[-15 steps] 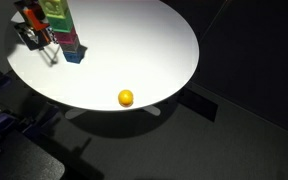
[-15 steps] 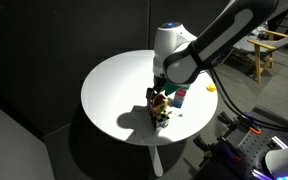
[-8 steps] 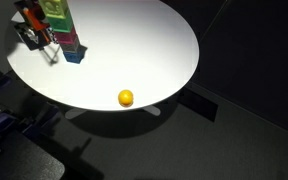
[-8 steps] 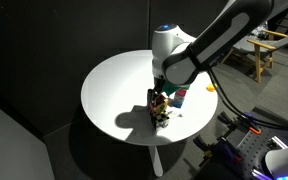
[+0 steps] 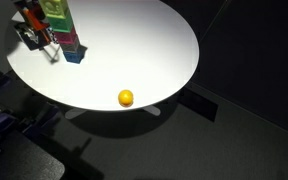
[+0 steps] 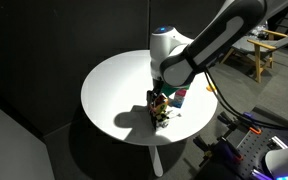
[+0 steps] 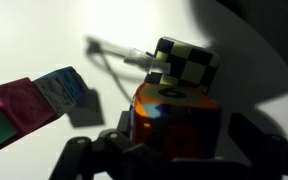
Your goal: Put the plush block on top of the orange block
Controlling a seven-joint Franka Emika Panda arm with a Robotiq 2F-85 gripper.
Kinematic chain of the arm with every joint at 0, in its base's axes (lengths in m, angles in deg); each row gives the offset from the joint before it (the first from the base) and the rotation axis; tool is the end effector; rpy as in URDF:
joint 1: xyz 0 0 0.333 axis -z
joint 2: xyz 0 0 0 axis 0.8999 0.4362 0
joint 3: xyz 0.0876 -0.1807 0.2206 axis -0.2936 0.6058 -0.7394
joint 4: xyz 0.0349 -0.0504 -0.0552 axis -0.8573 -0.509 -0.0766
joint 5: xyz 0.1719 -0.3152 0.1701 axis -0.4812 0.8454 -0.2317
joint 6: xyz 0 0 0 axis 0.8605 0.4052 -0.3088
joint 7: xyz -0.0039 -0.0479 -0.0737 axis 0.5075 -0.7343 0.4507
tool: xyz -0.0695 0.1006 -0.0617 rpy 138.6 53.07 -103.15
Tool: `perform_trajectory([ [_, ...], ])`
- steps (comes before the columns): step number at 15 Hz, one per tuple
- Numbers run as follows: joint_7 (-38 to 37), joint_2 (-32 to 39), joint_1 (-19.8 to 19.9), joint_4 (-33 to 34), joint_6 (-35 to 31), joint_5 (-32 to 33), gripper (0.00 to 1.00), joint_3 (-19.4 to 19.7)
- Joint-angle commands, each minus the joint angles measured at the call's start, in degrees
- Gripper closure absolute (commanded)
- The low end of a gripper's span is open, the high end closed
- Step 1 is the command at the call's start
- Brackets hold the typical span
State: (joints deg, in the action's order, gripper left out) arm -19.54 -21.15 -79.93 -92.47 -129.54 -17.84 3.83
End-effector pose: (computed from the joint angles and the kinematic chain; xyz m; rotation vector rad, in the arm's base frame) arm 0.5097 0.1710 0.1522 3.0800 -0.0831 -0.0873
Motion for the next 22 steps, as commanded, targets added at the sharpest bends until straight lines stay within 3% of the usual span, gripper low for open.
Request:
perform_trajectory([
  [1,-1.16,1.29,-0.9,2.05,0.62,2.12,0.0,0.96],
  [9,-0.27,4.35,-1.11,4.3,0.29,3.35,0.0,1.29],
  [10,0.06,4.72,-0.99,4.53,0.49,3.02,0.03,1.19],
  [11,0.14,5.02,-0.96,4.78,0.75,2.79,0.26,1.17],
  [13,0.15,5.44,-1.0,5.15,1.12,2.67,0.3,1.25],
  [15,0.29,4.74,-0.91,5.07,1.55,2.51,0.46,1.18],
  [22,0.59,1.38,-0.51,3.74,3.57,2.18,0.69,1.03],
])
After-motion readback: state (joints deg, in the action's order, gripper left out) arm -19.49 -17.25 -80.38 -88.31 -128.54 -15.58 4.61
